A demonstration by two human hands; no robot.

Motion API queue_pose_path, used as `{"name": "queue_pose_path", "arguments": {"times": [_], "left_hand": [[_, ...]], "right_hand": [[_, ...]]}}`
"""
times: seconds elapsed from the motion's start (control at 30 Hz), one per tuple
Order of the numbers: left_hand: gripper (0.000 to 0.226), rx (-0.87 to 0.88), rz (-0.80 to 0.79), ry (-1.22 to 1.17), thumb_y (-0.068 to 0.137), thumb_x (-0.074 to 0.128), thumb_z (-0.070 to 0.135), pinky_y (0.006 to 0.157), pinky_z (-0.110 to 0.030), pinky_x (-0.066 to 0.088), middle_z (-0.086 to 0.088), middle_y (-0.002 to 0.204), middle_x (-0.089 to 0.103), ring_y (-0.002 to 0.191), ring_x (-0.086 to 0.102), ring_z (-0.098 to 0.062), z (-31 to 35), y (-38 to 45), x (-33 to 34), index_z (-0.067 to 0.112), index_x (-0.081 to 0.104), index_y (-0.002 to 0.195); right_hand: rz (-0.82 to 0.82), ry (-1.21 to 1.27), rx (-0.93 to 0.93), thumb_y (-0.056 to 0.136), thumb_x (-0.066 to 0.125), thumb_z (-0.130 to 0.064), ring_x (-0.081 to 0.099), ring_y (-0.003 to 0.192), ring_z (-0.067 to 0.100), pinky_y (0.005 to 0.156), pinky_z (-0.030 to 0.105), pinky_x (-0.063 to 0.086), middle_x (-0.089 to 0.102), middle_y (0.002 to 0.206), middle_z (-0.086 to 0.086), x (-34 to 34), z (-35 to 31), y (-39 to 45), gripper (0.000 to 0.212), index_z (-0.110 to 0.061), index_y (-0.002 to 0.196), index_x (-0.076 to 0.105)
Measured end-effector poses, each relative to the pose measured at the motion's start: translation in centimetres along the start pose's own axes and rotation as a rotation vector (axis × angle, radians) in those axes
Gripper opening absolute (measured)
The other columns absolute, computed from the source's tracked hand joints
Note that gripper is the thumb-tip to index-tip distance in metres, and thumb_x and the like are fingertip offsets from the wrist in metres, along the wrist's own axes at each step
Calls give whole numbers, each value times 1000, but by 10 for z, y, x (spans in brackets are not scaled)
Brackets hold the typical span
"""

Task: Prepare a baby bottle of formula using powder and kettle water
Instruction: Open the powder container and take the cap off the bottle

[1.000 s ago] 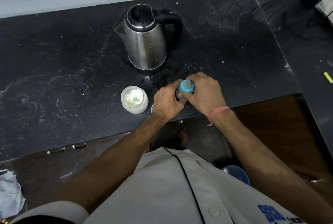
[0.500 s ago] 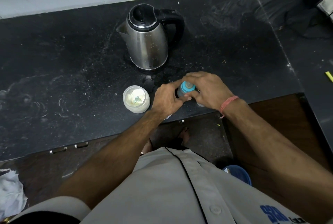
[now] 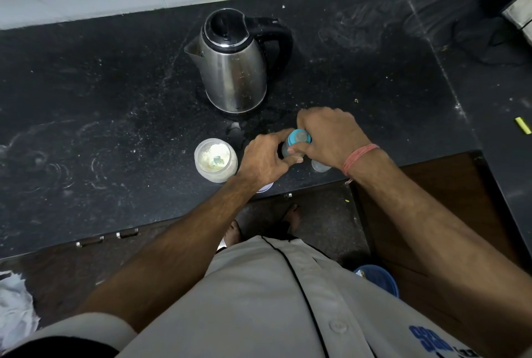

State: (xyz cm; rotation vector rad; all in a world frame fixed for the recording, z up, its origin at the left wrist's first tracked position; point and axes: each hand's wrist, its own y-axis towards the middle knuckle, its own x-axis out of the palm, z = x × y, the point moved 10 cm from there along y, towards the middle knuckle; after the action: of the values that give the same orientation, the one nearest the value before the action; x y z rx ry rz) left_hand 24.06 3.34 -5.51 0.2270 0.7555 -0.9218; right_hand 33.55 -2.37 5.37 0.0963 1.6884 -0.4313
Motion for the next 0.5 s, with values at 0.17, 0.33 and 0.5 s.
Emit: {"name": "queue_pose_path", "arguments": {"times": [0.17, 0.33, 0.5], "left_hand": [[52, -25, 6, 7, 86, 91, 51, 88, -46, 63, 5, 111, 82, 98, 75, -19, -6, 2, 2, 28, 73, 129], [58, 6, -14, -2, 89, 84, 47, 93, -45, 61, 7, 116, 81, 105, 75, -19, 3, -1, 0, 39, 65, 143], [51, -39, 0, 19, 86, 92, 47, 88, -44, 61, 3, 108, 82, 97, 75, -20, -2, 0, -2, 25, 74, 128]], "right_hand": [[-205, 106, -193, 84, 86, -8, 57, 123, 20, 91, 38, 46, 65, 130, -7, 4, -20, -5, 48, -27, 125, 71], [-67, 18, -34, 87, 84, -55, 65, 111, 23, 86, 40, 49, 63, 124, -2, -1, -10, 1, 56, -25, 129, 62], [-131, 4, -256, 87, 85, -13, 61, 117, 21, 91, 39, 51, 67, 124, -4, -3, -31, -3, 38, -23, 121, 71]]}}
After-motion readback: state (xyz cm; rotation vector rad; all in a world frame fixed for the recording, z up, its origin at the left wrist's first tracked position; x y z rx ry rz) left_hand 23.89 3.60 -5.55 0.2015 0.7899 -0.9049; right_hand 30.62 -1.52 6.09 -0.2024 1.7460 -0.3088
